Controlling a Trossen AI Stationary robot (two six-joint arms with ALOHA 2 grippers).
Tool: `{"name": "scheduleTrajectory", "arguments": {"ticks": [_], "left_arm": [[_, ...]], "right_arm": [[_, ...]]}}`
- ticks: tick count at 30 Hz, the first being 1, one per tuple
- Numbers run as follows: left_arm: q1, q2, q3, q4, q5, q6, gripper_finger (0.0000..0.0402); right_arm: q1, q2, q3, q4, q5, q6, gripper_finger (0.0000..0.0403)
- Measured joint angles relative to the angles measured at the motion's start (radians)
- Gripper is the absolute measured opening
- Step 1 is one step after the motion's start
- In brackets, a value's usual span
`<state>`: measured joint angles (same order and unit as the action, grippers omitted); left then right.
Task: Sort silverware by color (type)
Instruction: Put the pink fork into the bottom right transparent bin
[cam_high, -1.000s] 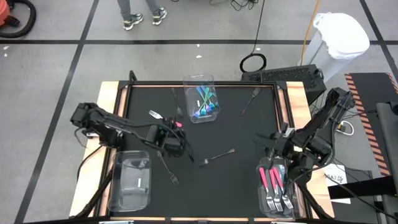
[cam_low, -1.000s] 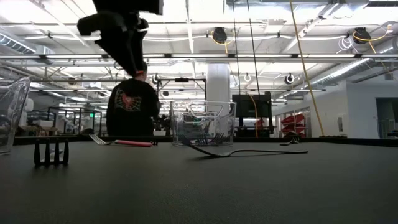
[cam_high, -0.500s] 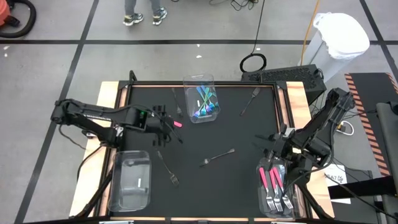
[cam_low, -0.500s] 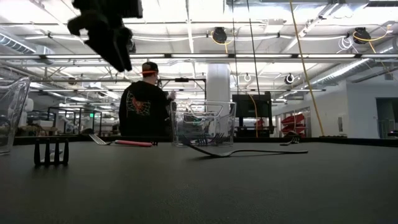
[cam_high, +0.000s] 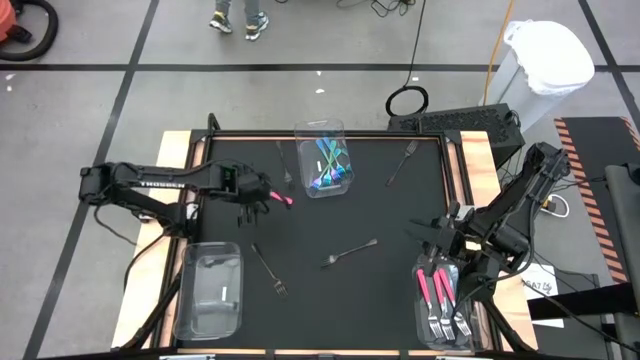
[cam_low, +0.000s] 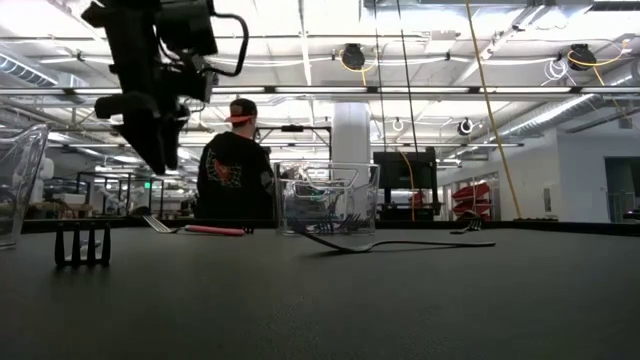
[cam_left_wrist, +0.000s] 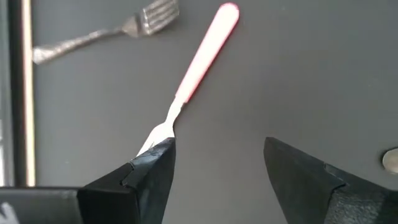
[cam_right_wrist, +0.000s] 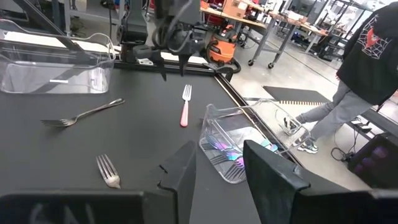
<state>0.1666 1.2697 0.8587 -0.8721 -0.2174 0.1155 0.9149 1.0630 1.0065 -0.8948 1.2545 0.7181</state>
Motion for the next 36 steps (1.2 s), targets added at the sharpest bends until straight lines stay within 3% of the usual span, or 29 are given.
{"name": "scheduleTrajectory", "arguments": {"ticks": [13,36], "left_arm": [[0.212,0.012,-0.004,0.050,0.167,0.136,0.0246],[0.339,0.080,-0.004,0.059,0.184,0.297,0.0246]], "right_arm": [[0.000,0.000,0.000,0.000,0.000,0.001,0.0130],[0.000,0.000,0.000,0.000,0.000,0.002,0.0130]]}}
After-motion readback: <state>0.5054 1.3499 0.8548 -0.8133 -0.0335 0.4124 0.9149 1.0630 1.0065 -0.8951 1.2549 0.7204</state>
